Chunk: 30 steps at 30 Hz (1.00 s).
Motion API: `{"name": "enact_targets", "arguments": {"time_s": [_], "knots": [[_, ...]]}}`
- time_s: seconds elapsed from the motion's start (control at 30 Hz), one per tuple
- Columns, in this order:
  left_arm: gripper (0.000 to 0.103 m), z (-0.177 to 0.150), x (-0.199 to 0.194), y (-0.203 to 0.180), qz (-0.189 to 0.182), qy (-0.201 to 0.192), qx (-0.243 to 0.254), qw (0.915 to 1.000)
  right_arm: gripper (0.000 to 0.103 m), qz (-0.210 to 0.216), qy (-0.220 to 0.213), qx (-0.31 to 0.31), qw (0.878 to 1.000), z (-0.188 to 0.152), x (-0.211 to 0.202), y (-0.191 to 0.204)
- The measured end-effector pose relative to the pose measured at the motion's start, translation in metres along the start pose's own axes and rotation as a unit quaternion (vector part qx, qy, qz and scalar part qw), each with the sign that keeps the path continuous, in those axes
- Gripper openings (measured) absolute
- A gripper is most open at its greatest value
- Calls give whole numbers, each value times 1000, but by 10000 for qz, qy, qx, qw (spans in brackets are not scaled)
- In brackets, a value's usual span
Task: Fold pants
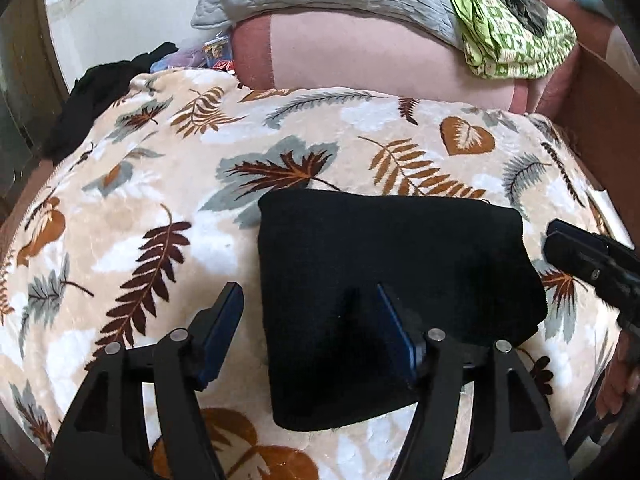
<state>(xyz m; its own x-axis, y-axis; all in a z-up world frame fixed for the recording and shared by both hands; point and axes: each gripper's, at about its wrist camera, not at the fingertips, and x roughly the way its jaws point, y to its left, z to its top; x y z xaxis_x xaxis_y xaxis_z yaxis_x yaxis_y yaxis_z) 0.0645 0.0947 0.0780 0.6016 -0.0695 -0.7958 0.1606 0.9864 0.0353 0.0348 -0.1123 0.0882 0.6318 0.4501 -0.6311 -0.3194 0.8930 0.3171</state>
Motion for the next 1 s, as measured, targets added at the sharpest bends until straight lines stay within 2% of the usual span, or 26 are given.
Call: {"name": "enact_targets", "arguments": {"time_s": [0.17,0.33,0.43,0.53,0.63,0.8,1.0], "knots": [[67,1,9,-2,-28,99,-71,9999,47,-38,228,-315,9992,-4,23,8],[67,1,28,0,-114,297,-256,9992,53,-256,535,-477,9971,-11,47,-1],[77,1,38,2,-182,325,-399,9985,54,-291,657,-460,9963,-15,61,-5],[79,1,40,4,-203,325,-459,9982,58,-406,653,-643,9950,-18,66,1],[79,2,39,4,-194,326,-459,9982,60,-470,642,-742,9941,-17,63,7],[79,1,26,2,-39,172,-434,9989,59,-319,419,-391,9978,-12,38,7],[79,-6,2,5,-74,-82,-768,9970,64,-461,56,-212,9987,-7,10,9]]}}
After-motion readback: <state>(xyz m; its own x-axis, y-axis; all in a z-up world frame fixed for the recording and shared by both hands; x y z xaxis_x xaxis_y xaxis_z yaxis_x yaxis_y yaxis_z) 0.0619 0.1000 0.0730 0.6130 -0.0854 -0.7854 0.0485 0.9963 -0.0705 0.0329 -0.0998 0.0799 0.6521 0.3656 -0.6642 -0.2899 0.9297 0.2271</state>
